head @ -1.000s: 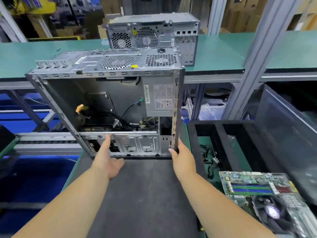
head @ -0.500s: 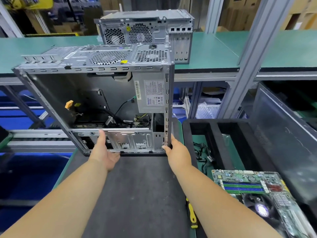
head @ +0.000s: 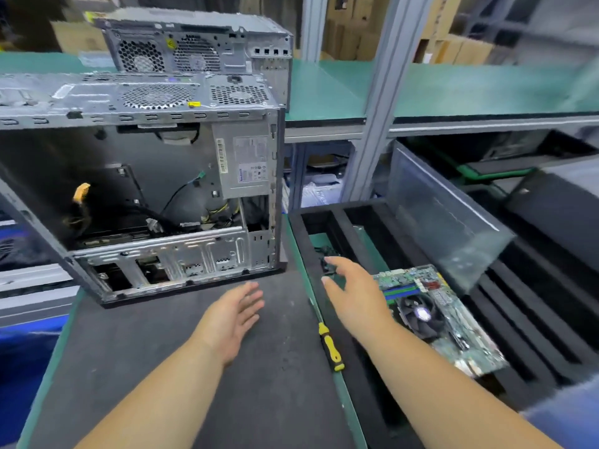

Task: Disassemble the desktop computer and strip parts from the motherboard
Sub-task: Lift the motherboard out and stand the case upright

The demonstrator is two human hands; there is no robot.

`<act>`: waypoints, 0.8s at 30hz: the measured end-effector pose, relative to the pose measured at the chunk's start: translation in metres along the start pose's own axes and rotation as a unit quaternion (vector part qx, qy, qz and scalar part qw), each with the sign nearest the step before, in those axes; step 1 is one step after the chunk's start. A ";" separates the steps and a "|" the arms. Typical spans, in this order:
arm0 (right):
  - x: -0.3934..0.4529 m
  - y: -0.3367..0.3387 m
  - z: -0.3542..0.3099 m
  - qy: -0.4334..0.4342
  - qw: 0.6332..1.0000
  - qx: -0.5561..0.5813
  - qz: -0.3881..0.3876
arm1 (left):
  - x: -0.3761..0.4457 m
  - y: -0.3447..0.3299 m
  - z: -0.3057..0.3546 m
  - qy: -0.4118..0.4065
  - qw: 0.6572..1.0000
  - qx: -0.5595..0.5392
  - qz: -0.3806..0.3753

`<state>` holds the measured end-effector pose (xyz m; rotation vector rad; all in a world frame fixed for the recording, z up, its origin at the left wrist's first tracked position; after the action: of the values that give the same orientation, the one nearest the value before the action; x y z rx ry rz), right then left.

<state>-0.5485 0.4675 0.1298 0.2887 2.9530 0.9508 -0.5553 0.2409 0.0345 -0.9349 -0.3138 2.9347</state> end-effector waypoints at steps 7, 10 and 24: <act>-0.010 0.069 0.043 -0.019 0.985 -0.164 0.045 | -0.010 -0.047 -0.010 -0.007 0.998 0.032 -0.045; -0.009 0.093 0.082 -0.097 0.968 -0.232 0.025 | -0.016 -0.059 -0.019 0.001 0.998 0.047 -0.032; -0.013 0.086 0.164 -0.187 0.952 -0.212 -0.120 | -0.025 -0.150 -0.051 0.027 0.998 0.059 0.007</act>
<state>-0.5075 0.6282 0.0465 0.0773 2.3083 1.2902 -0.5086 0.3942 0.0390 -1.0024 -0.1302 2.8964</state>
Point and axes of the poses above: each hand's wrist, its own x-axis towards the middle knuckle, its own y-axis out of the back of the hand, z = x × y, the point moved 10 cm from there along x, towards the middle knuckle, and after that the axes turned 11 degrees about x, right-handed, at the moved point
